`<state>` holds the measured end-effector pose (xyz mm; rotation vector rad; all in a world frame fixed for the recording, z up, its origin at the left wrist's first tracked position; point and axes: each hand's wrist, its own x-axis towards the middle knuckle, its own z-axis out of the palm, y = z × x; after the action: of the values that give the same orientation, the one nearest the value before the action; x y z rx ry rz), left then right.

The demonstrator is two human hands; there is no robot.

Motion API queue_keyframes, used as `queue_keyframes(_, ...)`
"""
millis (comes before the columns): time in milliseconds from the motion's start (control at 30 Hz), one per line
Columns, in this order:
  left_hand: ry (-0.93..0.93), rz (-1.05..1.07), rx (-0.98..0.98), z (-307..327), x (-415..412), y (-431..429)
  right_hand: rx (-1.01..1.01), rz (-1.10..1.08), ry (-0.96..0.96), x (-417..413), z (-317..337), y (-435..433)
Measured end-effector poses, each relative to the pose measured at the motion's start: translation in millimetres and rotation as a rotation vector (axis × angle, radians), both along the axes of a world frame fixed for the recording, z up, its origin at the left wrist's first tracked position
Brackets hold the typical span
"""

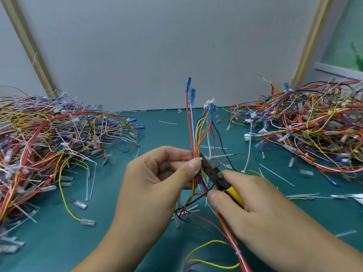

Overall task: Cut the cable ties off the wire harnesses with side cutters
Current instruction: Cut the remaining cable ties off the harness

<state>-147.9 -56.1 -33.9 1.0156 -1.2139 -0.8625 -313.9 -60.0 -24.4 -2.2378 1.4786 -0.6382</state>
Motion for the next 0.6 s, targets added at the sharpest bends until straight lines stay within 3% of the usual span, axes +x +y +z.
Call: queue_keyframes(600, 0.027, -0.012, 0.005, 1.0, -3.6, 1.1, 0.008, -0.02, -0.007, 1.5, -0.3, 3.7)
